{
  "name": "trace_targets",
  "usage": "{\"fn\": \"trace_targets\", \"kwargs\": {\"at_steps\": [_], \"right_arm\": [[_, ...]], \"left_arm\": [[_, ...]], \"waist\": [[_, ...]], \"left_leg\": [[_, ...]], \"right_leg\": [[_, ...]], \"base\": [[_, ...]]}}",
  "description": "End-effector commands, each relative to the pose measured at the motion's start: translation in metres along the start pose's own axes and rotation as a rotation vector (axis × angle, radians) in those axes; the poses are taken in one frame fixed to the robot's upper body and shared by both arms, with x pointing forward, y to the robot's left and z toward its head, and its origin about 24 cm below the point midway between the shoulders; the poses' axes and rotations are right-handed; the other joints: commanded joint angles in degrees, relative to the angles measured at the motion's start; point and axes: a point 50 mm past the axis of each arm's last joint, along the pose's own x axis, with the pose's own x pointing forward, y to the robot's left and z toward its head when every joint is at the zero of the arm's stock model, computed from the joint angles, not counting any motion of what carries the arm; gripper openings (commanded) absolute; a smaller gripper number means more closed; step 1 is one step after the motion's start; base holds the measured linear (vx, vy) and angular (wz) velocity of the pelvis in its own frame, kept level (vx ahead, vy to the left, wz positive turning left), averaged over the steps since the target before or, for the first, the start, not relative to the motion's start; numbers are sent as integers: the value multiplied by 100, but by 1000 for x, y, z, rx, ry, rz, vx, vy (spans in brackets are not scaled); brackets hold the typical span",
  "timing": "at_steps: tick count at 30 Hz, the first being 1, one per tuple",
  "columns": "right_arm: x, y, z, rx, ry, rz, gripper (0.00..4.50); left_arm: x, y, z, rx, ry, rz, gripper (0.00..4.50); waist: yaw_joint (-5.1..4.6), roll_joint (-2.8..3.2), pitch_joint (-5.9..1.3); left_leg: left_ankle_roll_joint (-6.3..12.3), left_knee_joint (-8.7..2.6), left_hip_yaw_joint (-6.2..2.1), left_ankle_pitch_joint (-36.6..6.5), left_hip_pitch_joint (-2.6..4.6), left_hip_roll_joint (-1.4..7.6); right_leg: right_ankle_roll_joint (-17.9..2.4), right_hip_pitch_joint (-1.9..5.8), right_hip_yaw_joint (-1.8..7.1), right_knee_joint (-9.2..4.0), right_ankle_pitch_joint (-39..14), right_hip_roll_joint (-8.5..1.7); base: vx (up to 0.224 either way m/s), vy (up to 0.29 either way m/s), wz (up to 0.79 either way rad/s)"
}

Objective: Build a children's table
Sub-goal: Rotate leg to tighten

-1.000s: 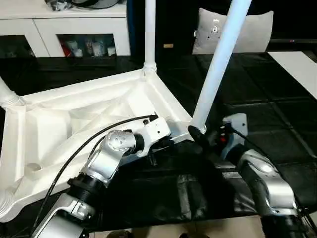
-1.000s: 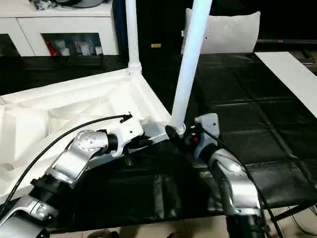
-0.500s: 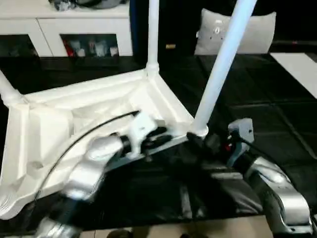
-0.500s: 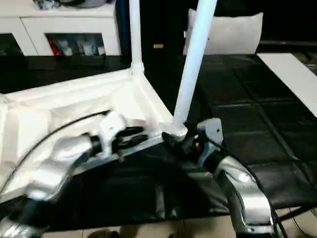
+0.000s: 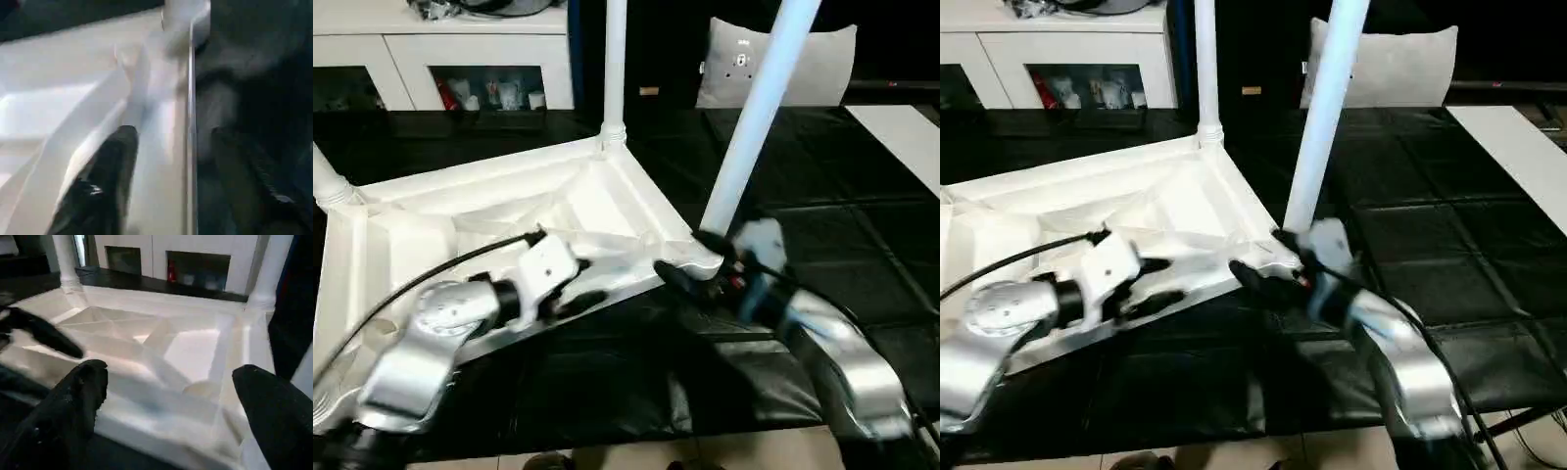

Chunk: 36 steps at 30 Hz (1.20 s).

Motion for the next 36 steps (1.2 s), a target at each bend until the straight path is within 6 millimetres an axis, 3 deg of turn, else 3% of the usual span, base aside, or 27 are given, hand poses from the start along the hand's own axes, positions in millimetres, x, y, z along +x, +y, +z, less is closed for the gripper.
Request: {"fn": "trace_targets", "kwargs": {"at_steps": [1,2,3,10,14,15,20,23,29,36], "right_arm": [[9,-1,-3,-43,37,-11,450],[14,-2,-3,-52,49,-11,450],[25,-4,-3,-77,67,-14,450],[62,-8,-1,-110,96,-47,450],[81,-12,-2,-127,64,-156,450],[83,-13,-3,-124,61,-181,450],[89,-24,-4,-64,57,-307,450],[89,-30,-6,-54,60,-352,450],[68,-65,-8,-56,39,-543,450],[35,-93,-14,-95,64,-652,450]], "left_arm": [[1,-4,0,18,27,-22,277],[1,-4,1,16,25,-20,277],[2,-3,2,12,21,-18,277],[5,-5,-3,46,90,-13,277],[6,-4,-13,82,155,11,277],[7,-3,-13,79,157,21,277],[8,-3,-18,90,182,38,277],[7,-3,-21,97,197,43,277],[11,6,-21,116,171,124,277],[22,5,-20,119,143,155,277]], "waist": [[-12,47,-279],[-20,12,-291],[-28,35,-298],[-35,54,-335],[-52,53,-352],[-75,17,-353],[-80,34,-364],[-75,40,-367],[22,31,-399],[75,-9,-399]], "left_leg": [[-159,-486,-167,-1824,111,255],[-166,-482,-161,-1756,102,251],[-191,-476,-165,-1701,101,246],[-173,-439,-142,-1475,99,236],[-216,-429,-137,-1406,97,234],[-226,-429,-133,-1427,96,229],[-217,-420,-126,-1396,111,232],[-214,-413,-122,-1405,114,230],[-208,-382,-96,-1220,137,225],[-241,-372,-98,-1423,122,219]], "right_leg": [[-796,135,255,-504,-1940,-319],[-859,154,252,-482,-1756,-307],[-969,148,247,-446,-1619,-309],[-1086,190,251,-398,-1194,-307],[-1156,190,246,-376,-1085,-320],[-1169,197,242,-376,-1138,-315],[-1171,192,243,-356,-996,-304],[-1163,193,246,-352,-992,-306],[-1131,190,236,-312,-662,-281],[-1012,196,227,-343,-918,-284]], "base": [[0,0,0],[0,0,0],[0,0,0],[0,0,0],[0,0,0],[0,0,0],[0,0,0],[0,0,0],[0,0,0],[0,0,0]]}}
